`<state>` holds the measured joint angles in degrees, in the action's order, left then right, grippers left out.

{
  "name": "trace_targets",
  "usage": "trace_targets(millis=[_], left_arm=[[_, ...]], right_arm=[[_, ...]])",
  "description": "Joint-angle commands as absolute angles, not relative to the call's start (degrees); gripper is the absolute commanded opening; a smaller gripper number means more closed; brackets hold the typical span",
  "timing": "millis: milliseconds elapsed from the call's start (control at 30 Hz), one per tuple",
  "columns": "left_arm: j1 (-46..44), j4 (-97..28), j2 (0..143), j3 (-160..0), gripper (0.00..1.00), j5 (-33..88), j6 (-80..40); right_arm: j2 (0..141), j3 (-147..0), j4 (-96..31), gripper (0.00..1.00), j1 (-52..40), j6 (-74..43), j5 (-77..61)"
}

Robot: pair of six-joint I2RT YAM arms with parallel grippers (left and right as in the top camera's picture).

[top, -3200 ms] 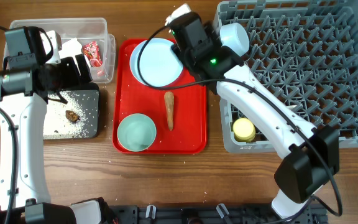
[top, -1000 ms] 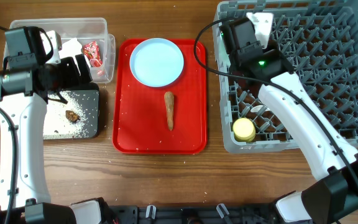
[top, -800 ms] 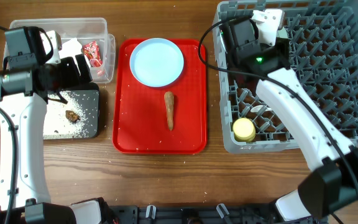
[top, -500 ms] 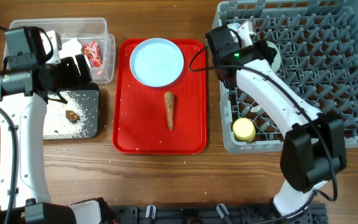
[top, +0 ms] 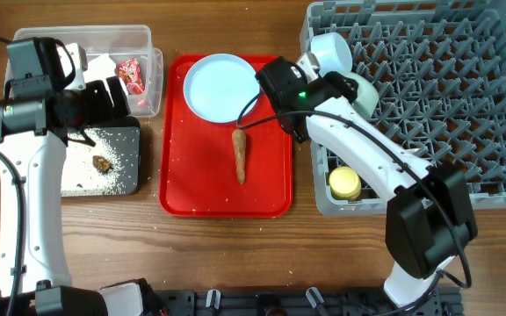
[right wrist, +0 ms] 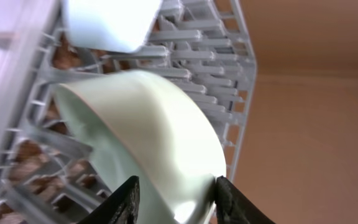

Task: Sort waste into correct bins and load items into the dishwasher rack
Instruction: 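Carry the teal cup right and set it in the dish rack, then reach the right gripper to the light-blue plate and grasp its rim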

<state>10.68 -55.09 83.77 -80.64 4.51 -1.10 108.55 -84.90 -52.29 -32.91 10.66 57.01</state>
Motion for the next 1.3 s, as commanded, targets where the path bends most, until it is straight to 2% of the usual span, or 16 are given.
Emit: trace_targets(millis=[0, 300, 433, 500, 533, 633, 700, 867, 967, 1033, 1267], left_arm=[[11.16, -54.96, 82.91, -81.49, 1.00, 4.40, -0.23], [11.16, -54.96, 82.91, -81.49, 1.00, 4.40, -0.23], [11.16, -54.96, 82.91, -81.49, 1.00, 4.40, -0.23], [11.16, -54.96, 82.91, -81.49, 1.00, 4.40, -0.23], [11.16, -54.96, 82.91, -81.49, 1.00, 4.40, -0.23], [11.16, -54.96, 82.91, -81.49, 1.00, 4.40, -0.23], [11.16, -54.96, 82.91, -81.49, 1.00, 4.40, -0.23], [11.16, -54.96, 82.91, -81.49, 1.00, 4.40, -0.23], [11.16, -54.96, 82.91, -81.49, 1.00, 4.40, -0.23], [11.16, -54.96, 82.91, -81.49, 1.00, 4.43, -0.23], [11.16, -54.96, 82.91, -81.49, 1.00, 4.40, -0.23]], right_arm=[[109.30, -84.84, -51.99, 0.53, -33.93, 10.52, 51.90], [107.00, -88.49, -48.03, 0.77, -34.04, 10.59, 46.30], [104.53, -94.26, -48.05, 0.79, -34.06, 10.28, 37.21], [103.24, -95.09, -47.64, 0.79, -34.28, 9.91, 22.35], [103.11, -95.09, -47.07, 0.79, -34.26, 9.89, 8.69], [104.01, -93.30, -42.00, 0.77, -34.22, 6.83, -16.21], [105.32, -91.74, -36.34, 0.74, -34.22, -3.16, -15.94], [112.86, -91.20, -30.00, 0.72, -34.22, -26.22, -2.87], [118.26, -91.20, -30.11, 0.57, -34.22, -34.46, 5.06], [121.08, -91.20, -30.15, 0.47, -34.22, -36.10, 7.27], [128.18, -91.20, -29.28, 0.36, -34.06, -38.39, 9.63]])
